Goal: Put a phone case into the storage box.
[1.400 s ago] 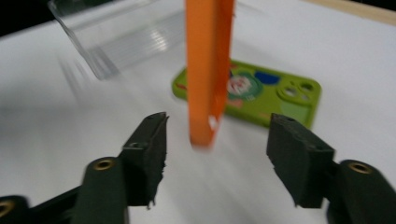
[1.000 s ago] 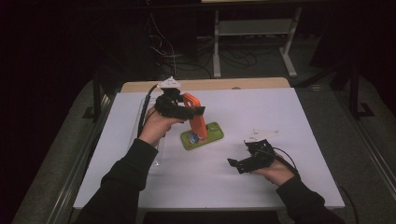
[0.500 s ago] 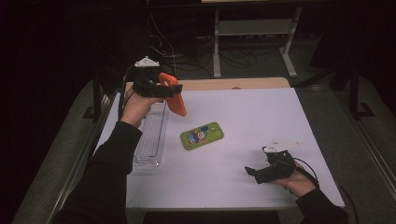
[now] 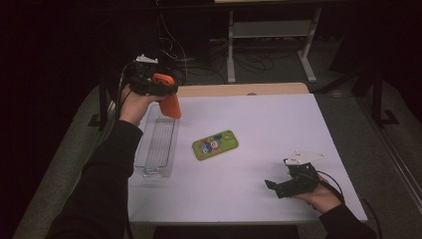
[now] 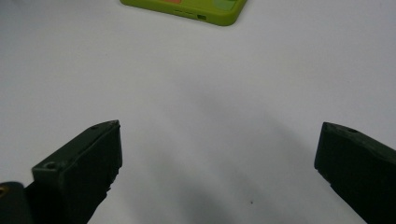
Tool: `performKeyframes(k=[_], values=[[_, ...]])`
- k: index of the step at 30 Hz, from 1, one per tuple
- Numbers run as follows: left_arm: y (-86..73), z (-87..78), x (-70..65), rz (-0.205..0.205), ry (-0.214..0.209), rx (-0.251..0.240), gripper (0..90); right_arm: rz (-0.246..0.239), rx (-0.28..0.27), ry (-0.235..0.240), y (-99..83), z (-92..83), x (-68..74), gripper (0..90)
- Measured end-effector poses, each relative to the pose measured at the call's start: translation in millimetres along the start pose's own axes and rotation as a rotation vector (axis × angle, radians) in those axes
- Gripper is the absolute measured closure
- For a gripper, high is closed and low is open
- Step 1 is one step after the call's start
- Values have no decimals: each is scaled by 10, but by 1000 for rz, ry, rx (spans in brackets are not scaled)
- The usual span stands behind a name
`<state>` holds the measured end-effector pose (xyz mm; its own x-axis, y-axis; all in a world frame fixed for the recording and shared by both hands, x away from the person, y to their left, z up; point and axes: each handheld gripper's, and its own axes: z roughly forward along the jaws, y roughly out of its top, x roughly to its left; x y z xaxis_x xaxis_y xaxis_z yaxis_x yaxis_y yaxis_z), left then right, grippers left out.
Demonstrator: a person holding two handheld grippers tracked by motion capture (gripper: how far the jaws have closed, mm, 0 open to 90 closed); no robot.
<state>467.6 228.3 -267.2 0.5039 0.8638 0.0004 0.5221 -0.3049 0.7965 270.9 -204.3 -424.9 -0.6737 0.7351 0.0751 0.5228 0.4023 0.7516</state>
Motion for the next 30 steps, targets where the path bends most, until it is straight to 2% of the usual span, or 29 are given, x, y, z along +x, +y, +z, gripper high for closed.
performKeyframes(k=[7, 9, 11, 18, 30], values=[[-31, 83, 107, -30, 62, 58, 151, 8, 3, 0, -3, 1, -8, 2], [-39, 114, 125, -27, 76, 69, 151, 7, 3, 0, -2, 1, -8, 2], [-51, 159, 139, -18, 103, 91, 151, 7, 4, 3, -3, 4, -7, 2], [-86, 332, 201, -49, 161, 138, 151, 7, 2, 6, 2, -5, -5, 2], [-146, 621, 284, -109, 229, 189, 147, 10, 2, 12, 17, -5, 3, 2]])
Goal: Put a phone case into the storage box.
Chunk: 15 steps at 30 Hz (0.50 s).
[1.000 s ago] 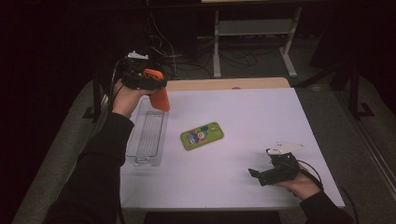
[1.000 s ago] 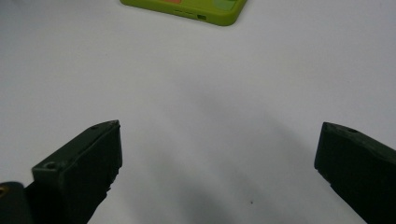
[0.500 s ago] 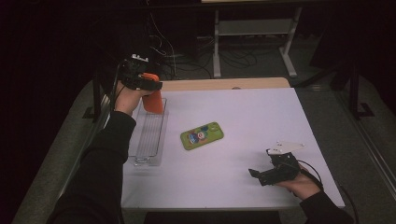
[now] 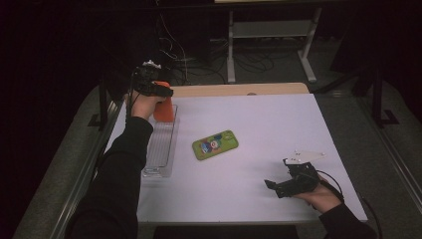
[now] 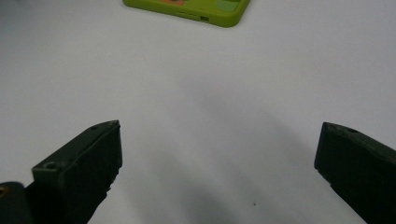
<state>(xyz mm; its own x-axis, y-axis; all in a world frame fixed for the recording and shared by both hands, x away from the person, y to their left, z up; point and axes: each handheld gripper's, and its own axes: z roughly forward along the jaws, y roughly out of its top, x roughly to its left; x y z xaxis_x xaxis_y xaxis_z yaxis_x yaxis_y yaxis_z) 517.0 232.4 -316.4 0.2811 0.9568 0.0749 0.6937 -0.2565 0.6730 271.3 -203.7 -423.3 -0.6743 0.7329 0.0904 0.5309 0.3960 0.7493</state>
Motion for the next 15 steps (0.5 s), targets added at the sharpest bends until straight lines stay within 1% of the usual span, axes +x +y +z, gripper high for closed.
performKeyframes(k=[1, 2, 3, 4, 5, 6, 7, 9, 11, 14, 15], values=[[-2, 25, -3, -11, 2, 2, 147, -13, 0, 0, 1, 4, -7, 2], [-2, 40, 9, 3, 10, 10, 146, -10, -1, 1, 3, 5, -3, 2], [-5, 69, 8, -1, 21, 18, 146, -6, -2, 3, 5, 5, 1, 2], [-6, 90, 8, -4, 24, 21, 146, -9, -3, 2, 5, 6, -3, 2], [-9, 110, 4, -16, 21, 23, 145, -7, -4, 3, 6, 5, -3, 2], [-10, 129, 4, -15, 26, 28, 145, -15, -3, 0, 5, 3, -10, 2], [-12, 150, 4, -13, 23, 29, 145, -12, -4, 2, 6, 2, -9, 2], [-18, 186, -8, -23, 28, 40, 144, -12, -4, 1, 6, 1, -10, 2], [-25, 237, -8, -12, 43, 49, 144, -9, -5, 1, 6, -1, -10, 2], [-35, 287, -10, -29, 44, 56, 143, -8, -4, 3, 6, -4, -7, 2], [-40, 306, -7, -22, 50, 62, 142, -9, -1, 2, 7, -7, -8, 3]])
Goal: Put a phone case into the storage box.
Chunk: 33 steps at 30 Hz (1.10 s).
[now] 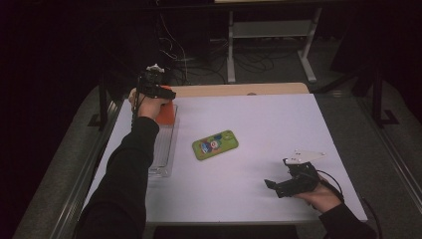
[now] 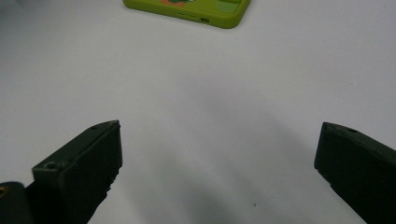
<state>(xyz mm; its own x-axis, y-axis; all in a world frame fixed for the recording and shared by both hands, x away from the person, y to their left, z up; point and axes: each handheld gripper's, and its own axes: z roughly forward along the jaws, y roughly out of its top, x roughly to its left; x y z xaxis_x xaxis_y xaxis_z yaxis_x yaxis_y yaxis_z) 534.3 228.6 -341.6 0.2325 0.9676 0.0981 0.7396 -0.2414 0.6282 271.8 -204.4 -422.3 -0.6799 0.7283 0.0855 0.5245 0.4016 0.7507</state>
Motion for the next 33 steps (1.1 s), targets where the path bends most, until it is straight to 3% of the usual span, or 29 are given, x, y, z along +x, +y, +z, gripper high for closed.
performKeyframes(k=[3, 18, 24, 33], values=[[-7, 42, 5, -5, 9, 15, 141, 3, 1, 0, 1, -4, -1, 3], [-2, 153, -24, -14, 39, -52, 127, 10, 6, 9, -4, 0, 2, 3], [-14, 151, -42, -1, 45, -51, 128, 8, 7, 9, -7, 2, 0, 3], [-33, 134, -28, -15, 46, -47, 123, 5, 9, 7, -4, 7, 14, 3]])
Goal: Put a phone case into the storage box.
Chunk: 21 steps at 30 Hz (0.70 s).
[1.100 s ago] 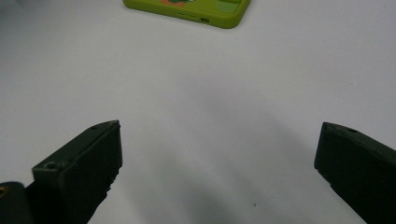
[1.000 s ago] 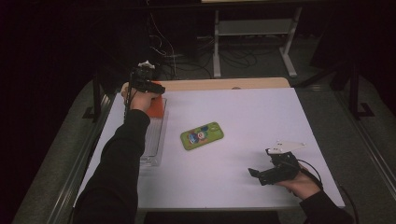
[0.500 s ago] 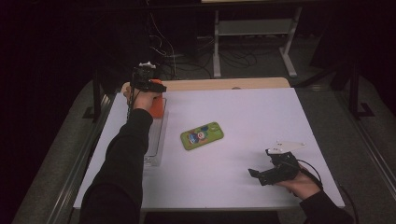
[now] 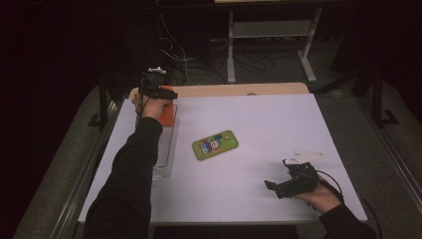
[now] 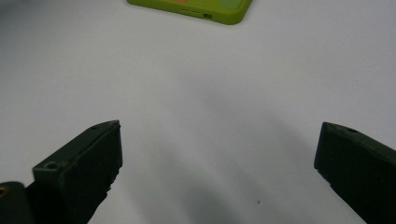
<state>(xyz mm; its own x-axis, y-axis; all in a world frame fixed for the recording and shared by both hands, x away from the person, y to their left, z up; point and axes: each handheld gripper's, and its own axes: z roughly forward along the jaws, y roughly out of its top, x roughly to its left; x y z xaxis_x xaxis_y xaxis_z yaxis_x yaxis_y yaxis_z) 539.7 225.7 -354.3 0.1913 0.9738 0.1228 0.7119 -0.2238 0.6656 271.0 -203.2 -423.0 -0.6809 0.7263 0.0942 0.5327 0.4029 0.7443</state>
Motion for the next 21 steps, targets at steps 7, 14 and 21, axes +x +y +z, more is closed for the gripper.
performKeyframes(k=[7, 14, 21], values=[[-4, 6, 35, -9, 9, 7, 98, 1, 1, 0, -1, -3, -3, 3], [7, -25, 83, -21, -7, -8, 48, 5, 4, 0, -2, -3, -4, 3], [15, -94, 145, -19, -5, -22, 30, 5, 4, 2, -4, 7, -3, 3]])
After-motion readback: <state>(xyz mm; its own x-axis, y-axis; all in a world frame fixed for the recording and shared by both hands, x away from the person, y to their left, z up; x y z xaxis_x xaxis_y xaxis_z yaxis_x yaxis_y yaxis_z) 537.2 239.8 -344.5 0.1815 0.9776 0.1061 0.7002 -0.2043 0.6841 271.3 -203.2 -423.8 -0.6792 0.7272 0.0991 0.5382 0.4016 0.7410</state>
